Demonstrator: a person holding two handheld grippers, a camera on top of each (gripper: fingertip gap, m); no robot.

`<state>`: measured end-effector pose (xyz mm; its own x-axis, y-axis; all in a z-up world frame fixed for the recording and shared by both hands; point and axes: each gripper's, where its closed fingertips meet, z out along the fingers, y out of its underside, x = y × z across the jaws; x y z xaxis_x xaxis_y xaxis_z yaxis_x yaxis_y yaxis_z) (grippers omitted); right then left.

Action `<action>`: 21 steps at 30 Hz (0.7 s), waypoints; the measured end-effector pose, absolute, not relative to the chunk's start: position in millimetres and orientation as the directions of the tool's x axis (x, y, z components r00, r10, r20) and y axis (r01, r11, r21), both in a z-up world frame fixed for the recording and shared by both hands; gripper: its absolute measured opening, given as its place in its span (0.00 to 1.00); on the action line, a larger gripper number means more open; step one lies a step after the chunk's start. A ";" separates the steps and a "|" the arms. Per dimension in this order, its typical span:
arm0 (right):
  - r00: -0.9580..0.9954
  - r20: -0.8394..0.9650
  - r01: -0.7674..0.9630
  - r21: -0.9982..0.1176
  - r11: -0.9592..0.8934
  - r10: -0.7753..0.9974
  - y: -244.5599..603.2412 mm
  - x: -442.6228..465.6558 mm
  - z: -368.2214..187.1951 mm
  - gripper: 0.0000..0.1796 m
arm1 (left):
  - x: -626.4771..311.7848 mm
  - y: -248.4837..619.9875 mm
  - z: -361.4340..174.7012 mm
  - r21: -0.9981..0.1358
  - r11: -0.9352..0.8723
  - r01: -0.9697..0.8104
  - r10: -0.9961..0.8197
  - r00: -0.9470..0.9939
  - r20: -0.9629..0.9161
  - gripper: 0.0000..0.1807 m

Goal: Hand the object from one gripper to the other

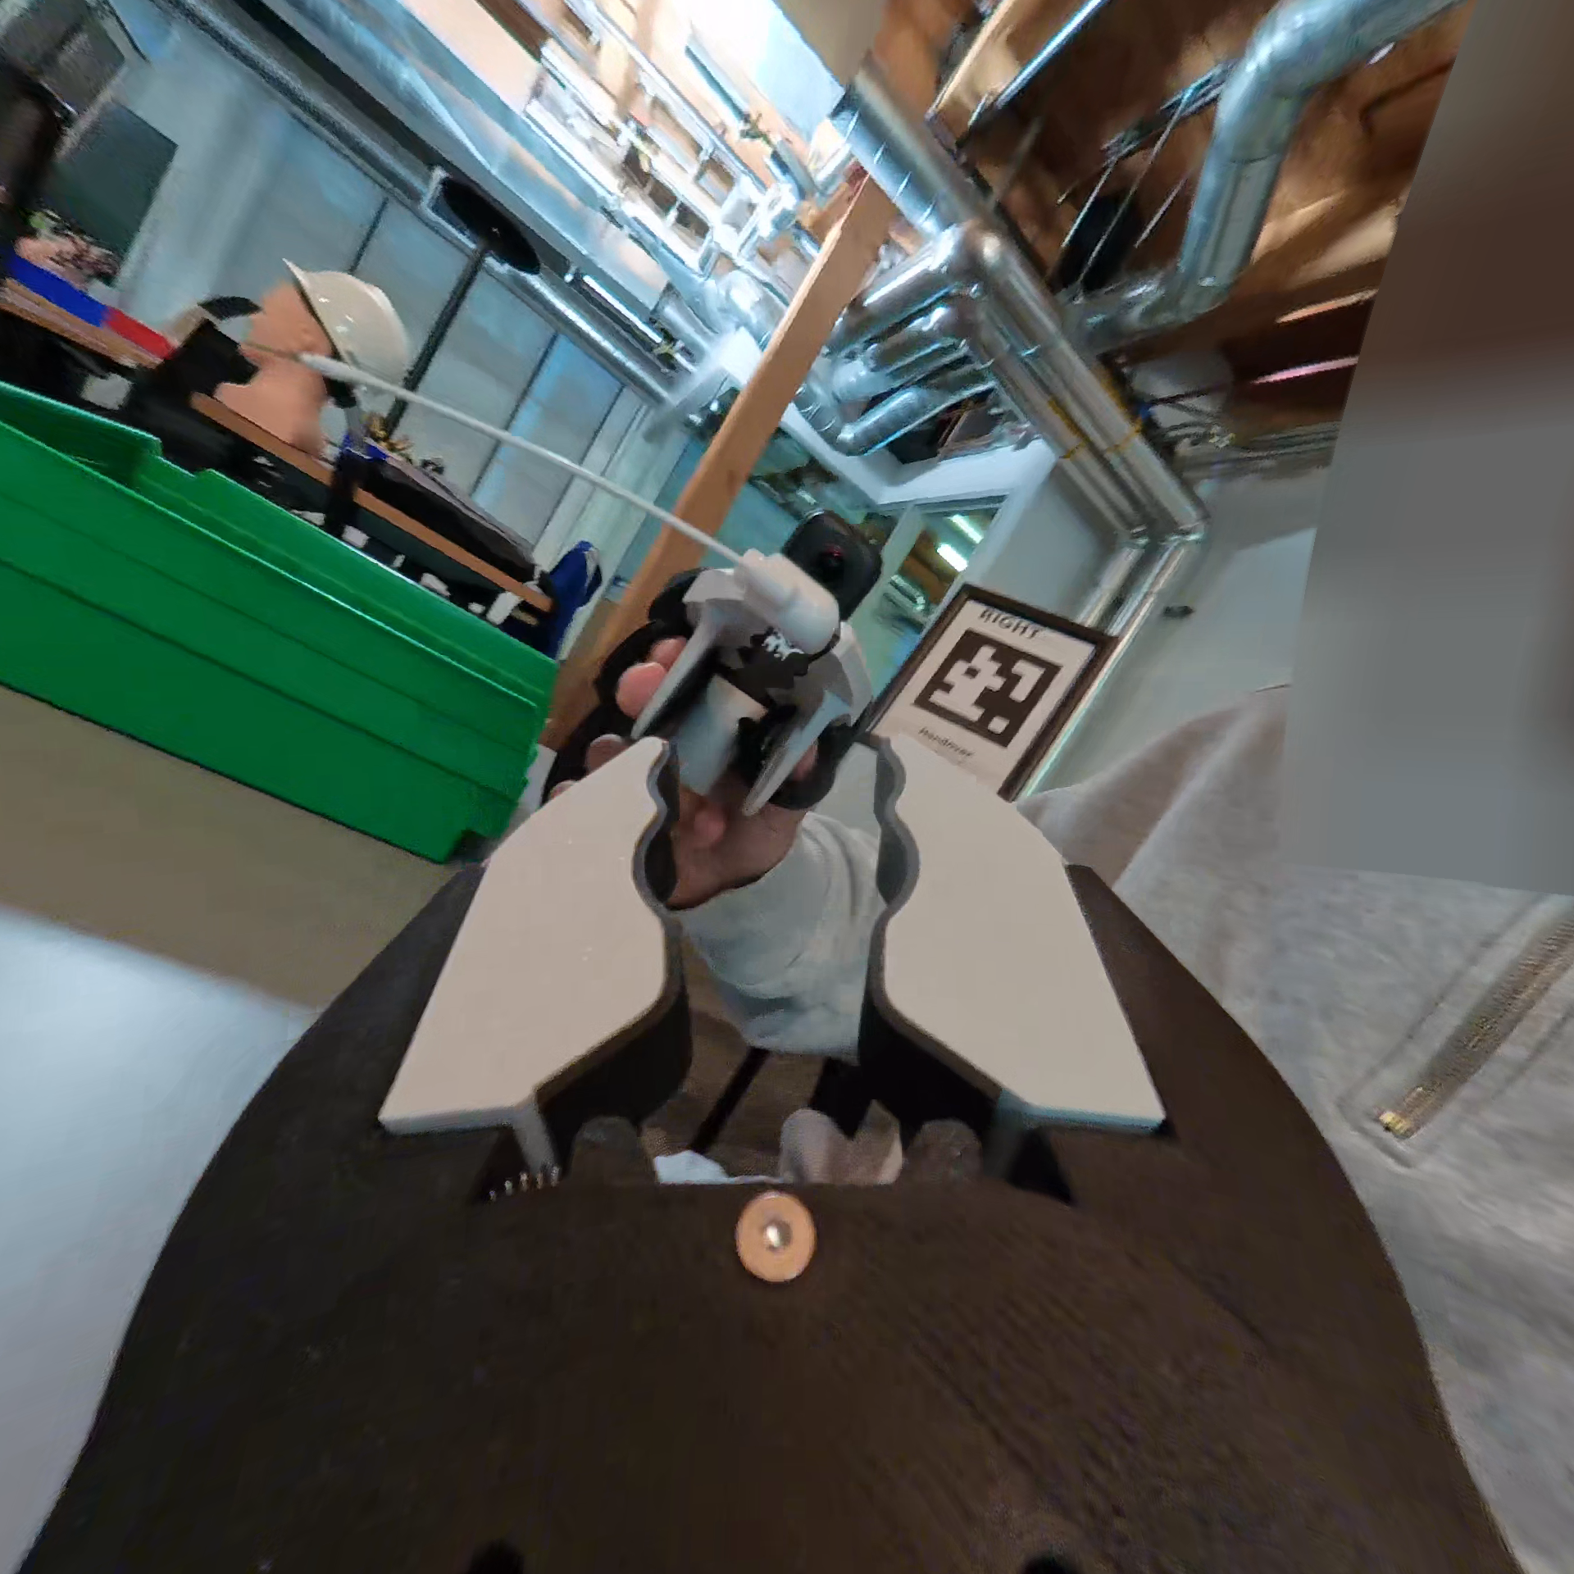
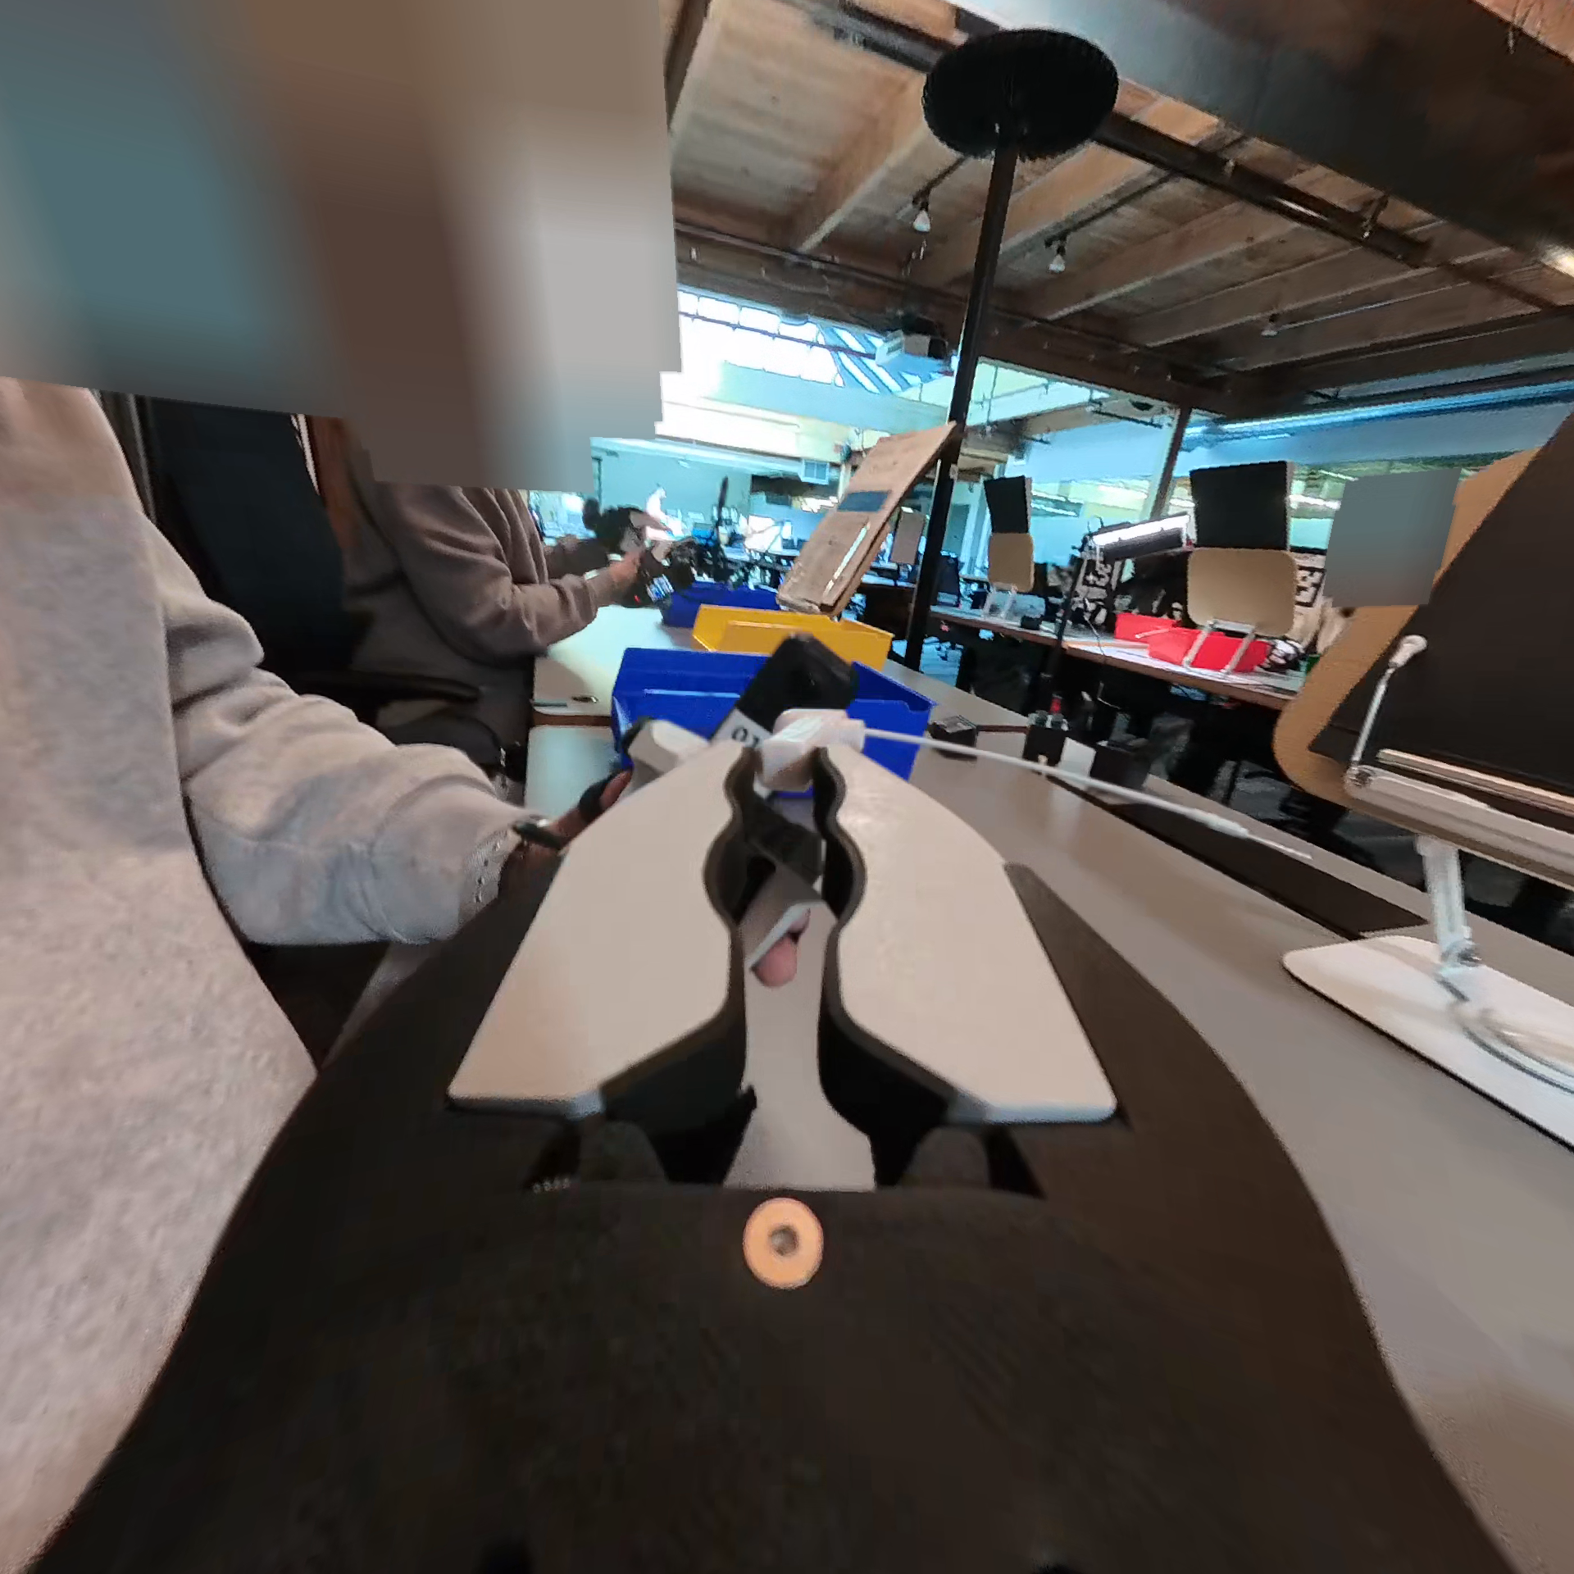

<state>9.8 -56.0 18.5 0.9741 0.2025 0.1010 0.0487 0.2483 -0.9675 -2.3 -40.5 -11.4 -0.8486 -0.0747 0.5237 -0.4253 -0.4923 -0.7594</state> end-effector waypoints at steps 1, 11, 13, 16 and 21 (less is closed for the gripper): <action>0.973 0.082 0.023 -0.964 0.265 0.214 -56.3 9.0 20.0 0.07 | -2.9 -42.5 -9.7 -0.744 -0.511 -0.431 -0.058 -0.846 0.530 0.23; 0.955 -0.105 -0.220 -0.879 0.423 0.278 -46.1 -3.0 28.8 0.07 | 0.4 -26.8 16.4 -0.649 -0.696 -0.307 -0.103 -0.852 0.513 0.09; 0.961 -0.096 -0.204 -0.880 0.429 0.259 -43.4 -4.9 27.9 0.07 | -1.5 -27.3 19.0 -0.641 -0.706 -0.302 -0.094 -0.857 0.507 0.11; 0.961 -0.136 -0.230 -0.876 0.424 0.240 -39.0 -2.0 24.1 0.07 | -6.5 -30.2 24.5 -0.629 -0.718 -0.298 -0.071 -0.867 0.492 0.14; 0.926 -0.237 -0.348 -0.835 0.427 0.293 -36.8 -1.3 21.7 0.07 | -3.3 -24.0 27.6 -0.593 -0.760 -0.267 -0.100 -0.853 0.512 0.10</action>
